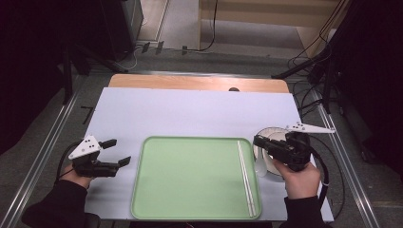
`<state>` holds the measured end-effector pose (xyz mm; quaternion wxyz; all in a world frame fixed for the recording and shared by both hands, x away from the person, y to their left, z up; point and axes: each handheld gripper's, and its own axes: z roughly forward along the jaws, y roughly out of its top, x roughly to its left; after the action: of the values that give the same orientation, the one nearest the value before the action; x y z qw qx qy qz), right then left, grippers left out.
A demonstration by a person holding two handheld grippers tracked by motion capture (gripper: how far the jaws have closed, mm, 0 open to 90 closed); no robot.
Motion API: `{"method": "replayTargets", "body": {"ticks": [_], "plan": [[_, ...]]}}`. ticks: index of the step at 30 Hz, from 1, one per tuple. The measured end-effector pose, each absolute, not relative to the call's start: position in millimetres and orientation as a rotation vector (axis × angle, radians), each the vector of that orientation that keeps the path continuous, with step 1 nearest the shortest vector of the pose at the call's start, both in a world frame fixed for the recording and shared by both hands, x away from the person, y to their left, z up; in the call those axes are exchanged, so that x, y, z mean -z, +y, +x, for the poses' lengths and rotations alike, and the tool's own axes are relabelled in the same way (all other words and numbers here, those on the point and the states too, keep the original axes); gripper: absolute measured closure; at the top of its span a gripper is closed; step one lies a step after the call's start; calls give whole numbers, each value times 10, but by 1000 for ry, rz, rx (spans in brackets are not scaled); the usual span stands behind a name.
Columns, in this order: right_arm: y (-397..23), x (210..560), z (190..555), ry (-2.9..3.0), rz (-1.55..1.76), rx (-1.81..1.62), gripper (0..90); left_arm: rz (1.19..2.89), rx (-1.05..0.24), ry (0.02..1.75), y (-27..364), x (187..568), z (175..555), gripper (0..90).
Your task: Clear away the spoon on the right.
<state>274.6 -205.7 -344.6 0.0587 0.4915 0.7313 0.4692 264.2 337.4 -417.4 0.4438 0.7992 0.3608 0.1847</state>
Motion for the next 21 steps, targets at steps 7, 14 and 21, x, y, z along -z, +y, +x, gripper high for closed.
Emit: {"method": "replayTargets", "body": {"ticks": [7,14,21], "plan": [[-1924,3547,2663,2258,1474,-1427,860,1980,-456,892,3366,4178,2653,156],[-1757,3642,2593,2297,1459,-1430,860,1984,-455,892,3356,4176,2662,156],[-1644,3809,2558,2329,1510,-1462,860,1983,-454,889,3354,4177,2666,156]]}}
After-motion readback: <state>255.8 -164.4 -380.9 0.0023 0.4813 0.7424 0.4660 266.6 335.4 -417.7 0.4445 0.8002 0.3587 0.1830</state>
